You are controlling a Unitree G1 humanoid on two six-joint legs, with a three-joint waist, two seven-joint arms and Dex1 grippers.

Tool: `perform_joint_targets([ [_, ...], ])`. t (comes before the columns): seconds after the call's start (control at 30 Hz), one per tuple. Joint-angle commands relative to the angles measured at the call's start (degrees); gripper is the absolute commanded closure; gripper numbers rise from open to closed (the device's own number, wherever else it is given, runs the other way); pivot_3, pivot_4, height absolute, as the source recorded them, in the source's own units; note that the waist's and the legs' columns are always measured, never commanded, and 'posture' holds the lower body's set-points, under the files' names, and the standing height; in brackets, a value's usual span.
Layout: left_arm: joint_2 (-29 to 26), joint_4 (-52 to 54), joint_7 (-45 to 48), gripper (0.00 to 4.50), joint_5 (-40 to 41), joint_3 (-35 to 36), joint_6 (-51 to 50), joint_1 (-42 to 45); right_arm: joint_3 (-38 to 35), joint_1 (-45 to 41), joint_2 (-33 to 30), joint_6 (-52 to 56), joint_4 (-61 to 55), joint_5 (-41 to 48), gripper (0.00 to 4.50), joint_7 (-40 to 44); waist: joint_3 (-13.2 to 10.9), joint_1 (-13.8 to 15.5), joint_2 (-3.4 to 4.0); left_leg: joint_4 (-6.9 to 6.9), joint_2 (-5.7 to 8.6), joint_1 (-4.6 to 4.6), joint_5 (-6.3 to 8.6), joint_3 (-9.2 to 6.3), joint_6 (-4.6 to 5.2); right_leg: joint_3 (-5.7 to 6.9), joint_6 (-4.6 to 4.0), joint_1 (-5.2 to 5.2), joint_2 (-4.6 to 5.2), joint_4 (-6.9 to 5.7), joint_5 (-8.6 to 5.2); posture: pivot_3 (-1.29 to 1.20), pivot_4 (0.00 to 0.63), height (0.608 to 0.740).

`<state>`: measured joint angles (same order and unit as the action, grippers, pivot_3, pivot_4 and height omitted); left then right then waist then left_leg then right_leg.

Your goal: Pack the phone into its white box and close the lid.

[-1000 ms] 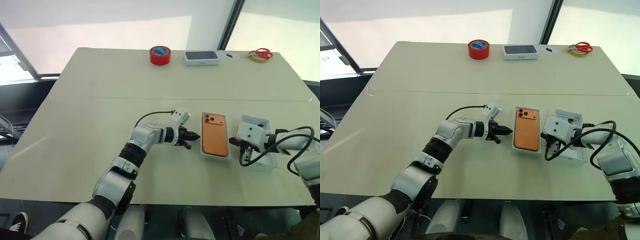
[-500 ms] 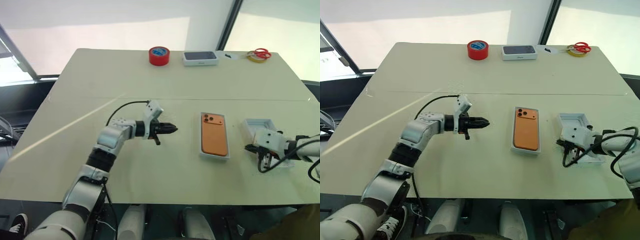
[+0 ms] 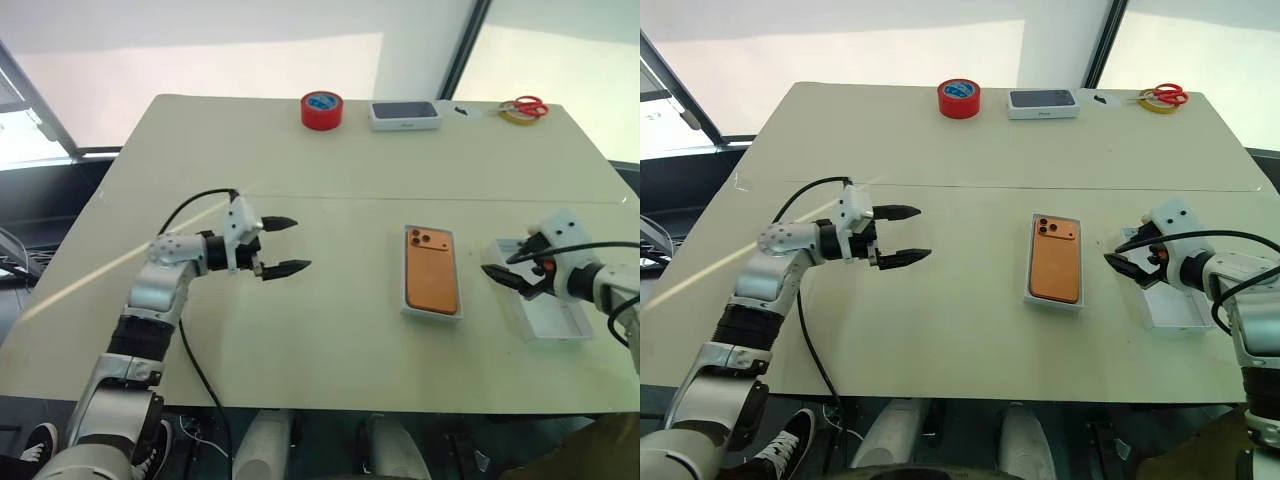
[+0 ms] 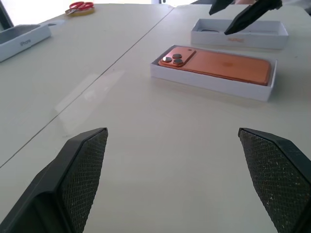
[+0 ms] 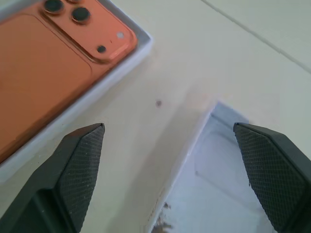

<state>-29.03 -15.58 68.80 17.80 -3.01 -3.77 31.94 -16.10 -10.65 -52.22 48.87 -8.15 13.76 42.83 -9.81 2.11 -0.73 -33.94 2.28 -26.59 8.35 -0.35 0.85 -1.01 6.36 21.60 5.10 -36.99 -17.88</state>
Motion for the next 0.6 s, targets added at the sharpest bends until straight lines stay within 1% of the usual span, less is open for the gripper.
perform_joint_targets([
  [0.03,-1.6,1.48,2.51,0.0,2.25,2.02,1.52,-0.32,-1.77,1.11,-2.13,11.65,-6.72,3.63,0.06,-0.26,0.0,-0.06,0.01,0.01,0.0,0.0,0.0,0.0,0.0,0.0,0.0,0.0,0.0,0.0,0.0,0.0,0.15,0.738],
  [0.13,-2.95,3.45,5.46,0.0,3.09,2.08,3.85,-2.39,0.97,-1.2,-4.74,25.37,-9.22,4.71,0.06,-2.35,0.01,-0.42,0.12,0.01,0.0,0.01,0.0,0.01,0.0,-0.03,0.0,0.01,0.01,-0.02,0.0,0.0,0.15,0.738],
  [0.23,-3.53,5.42,8.53,0.0,4.68,2.23,5.28,-3.72,1.12,-5.2,-3.83,34.55,-8.99,6.41,0.06,-4.32,0.01,-1.59,0.11,0.0,0.0,0.01,0.0,0.02,0.01,-0.04,-0.01,0.02,0.02,0.0,-0.01,0.0,0.15,0.738],
  [0.3,-3.5,5.65,8.81,0.0,4.86,2.54,5.55,-3.96,1.89,-7.11,-3.86,37.29,-8.53,6.94,0.06,-5.12,0.01,-1.79,0.11,0.0,0.0,0.01,0.01,0.03,0.01,-0.05,-0.02,0.03,0.04,0.0,-0.01,0.0,0.15,0.738],
  [0.43,-3.95,5.36,10.79,0.0,5.13,2.5,7.66,-3.88,2.93,-13.9,-0.44,42.88,-4.18,7.31,0.06,-8.37,0.01,-2.24,0.12,0.02,-0.01,0.0,0.0,0.05,0.01,-0.05,-0.02,0.24,0.04,0.0,-0.01,0.0,0.15,0.738],
  [0.57,-3.86,4.35,10.15,0.0,3.97,1.88,7.53,-3.44,5.78,-16.37,0.07,43.25,-2.29,8.38,0.06,-9.14,0.01,-2.78,0.12,0.04,0.0,-0.17,0.0,0.05,0.03,-0.03,0.0,0.35,0.03,-0.02,0.0,0.0,0.15,0.738],
  [0.6,-3.7,4.43,9.92,0.0,3.82,1.67,7.36,-3.61,6.97,-16.59,-0.18,42.48,-1.31,8.05,0.06,-9.4,0.01,-2.77,0.12,0.03,0.0,-0.27,-0.04,0.05,0.08,-0.03,0.01,0.52,0.04,-0.06,0.01,0.0,0.15,0.738],
])
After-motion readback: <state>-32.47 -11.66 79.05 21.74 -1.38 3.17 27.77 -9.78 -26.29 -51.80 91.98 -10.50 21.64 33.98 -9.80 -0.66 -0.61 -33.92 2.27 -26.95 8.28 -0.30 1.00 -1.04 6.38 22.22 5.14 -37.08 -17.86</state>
